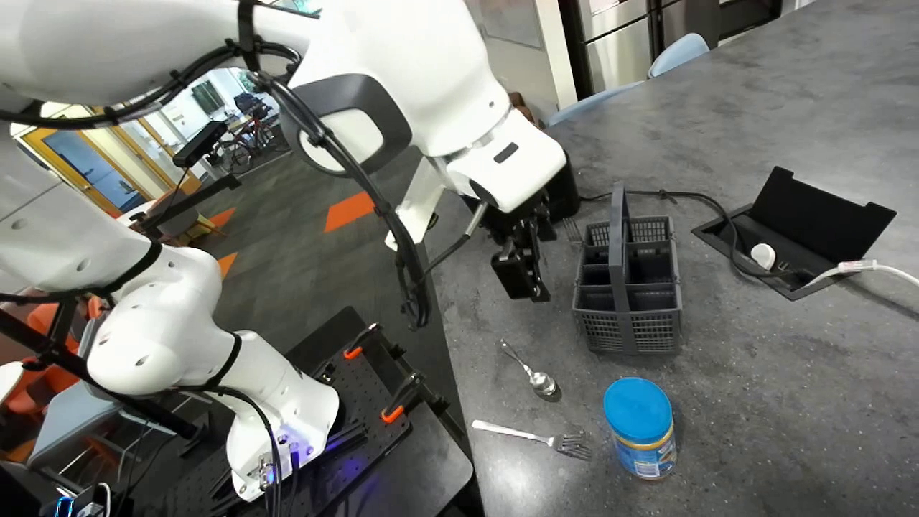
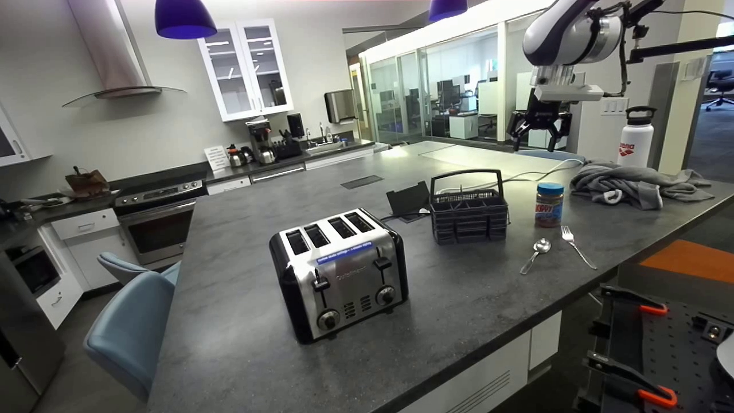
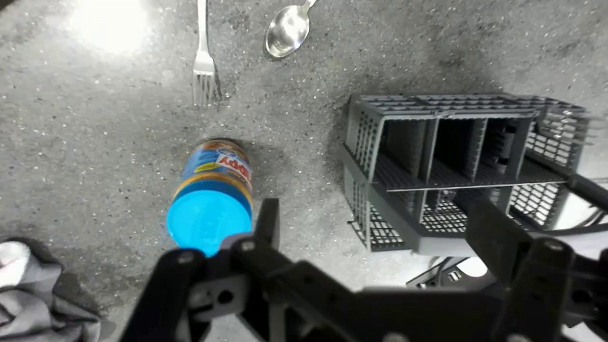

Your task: Put the blue lid on the counter top

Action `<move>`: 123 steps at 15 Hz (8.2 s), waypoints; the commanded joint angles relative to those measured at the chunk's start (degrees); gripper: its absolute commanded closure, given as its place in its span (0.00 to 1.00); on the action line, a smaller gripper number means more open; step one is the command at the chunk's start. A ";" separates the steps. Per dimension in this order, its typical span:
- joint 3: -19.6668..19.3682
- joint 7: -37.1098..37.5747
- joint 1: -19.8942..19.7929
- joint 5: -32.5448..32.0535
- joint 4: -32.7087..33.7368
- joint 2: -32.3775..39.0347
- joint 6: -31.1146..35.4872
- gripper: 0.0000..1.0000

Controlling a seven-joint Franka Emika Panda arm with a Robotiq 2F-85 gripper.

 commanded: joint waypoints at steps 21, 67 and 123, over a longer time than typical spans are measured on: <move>-3.50 -3.25 -10.20 7.82 16.06 20.01 -5.89 0.00; -0.74 -0.65 -9.96 6.57 21.04 30.66 -4.49 0.46; 20.38 -16.94 13.88 -8.45 -10.84 22.32 20.90 0.00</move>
